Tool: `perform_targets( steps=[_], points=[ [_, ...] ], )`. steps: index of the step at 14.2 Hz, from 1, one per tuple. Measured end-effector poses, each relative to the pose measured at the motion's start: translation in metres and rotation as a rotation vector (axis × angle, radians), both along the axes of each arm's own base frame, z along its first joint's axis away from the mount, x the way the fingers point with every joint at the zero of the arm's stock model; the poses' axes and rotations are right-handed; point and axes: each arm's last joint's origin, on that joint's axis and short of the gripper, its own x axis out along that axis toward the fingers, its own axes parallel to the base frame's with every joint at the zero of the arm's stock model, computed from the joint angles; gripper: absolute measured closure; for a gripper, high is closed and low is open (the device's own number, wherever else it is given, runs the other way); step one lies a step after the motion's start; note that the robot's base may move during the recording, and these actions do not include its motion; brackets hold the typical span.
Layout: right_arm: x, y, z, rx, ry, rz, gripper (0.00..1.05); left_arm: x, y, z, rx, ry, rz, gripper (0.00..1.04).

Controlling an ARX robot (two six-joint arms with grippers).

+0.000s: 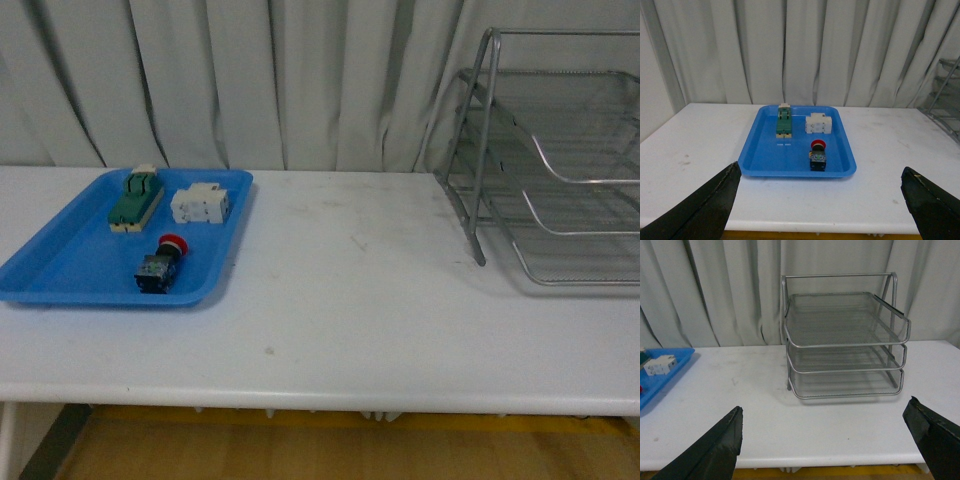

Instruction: Place button on rack with both arms

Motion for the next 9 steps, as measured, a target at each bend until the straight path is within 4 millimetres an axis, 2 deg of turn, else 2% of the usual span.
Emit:
perform_targets(
  steps=[9],
  points=[
    [0.0000, 0.0000, 0.0000, 0.000, 0.000, 0.000, 0.06, 0.0000, 0.0000, 0.0000, 0.000, 0.000, 0.000, 0.07]
  ],
)
